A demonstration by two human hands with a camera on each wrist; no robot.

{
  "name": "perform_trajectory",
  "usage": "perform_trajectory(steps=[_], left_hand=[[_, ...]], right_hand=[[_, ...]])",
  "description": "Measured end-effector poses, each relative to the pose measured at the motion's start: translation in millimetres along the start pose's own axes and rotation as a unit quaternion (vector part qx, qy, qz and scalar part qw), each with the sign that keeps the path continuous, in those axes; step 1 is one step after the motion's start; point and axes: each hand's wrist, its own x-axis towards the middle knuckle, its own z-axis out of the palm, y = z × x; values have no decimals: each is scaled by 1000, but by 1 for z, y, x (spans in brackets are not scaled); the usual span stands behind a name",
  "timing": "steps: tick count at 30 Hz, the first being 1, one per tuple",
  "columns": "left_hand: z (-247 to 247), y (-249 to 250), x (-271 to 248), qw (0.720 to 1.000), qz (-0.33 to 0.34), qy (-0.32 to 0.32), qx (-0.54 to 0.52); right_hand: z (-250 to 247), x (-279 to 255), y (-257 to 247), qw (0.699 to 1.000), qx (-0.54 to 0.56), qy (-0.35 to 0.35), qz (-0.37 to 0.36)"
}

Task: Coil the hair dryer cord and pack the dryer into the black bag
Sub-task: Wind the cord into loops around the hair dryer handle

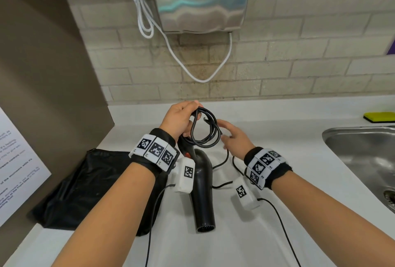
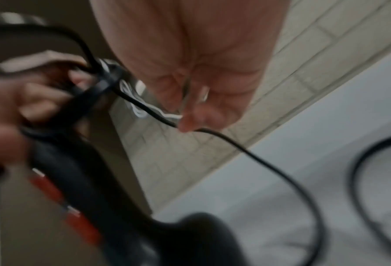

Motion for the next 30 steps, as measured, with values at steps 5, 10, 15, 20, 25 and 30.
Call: perform_trajectory(steps=[5, 10, 15, 20, 25, 30], left_hand=[[0, -1, 2, 1000, 3, 10, -8], [-3, -2, 3, 999, 2, 31, -16], [-6, -2, 4, 999, 1, 50, -9], [-3, 0, 2, 999, -15, 9, -36], [1, -1, 5, 999, -9, 23, 28], [-4, -2, 5, 998, 2, 44, 34]], right_hand=[[5, -5, -25, 973, 211, 0, -90], [10, -16, -18, 967, 139, 53, -208], [4, -15, -11, 943, -17, 75, -323], [1, -9, -20, 898, -214, 77, -377], [5, -11, -39, 840, -430, 77, -322], [0, -19, -42, 869, -428, 0, -247]])
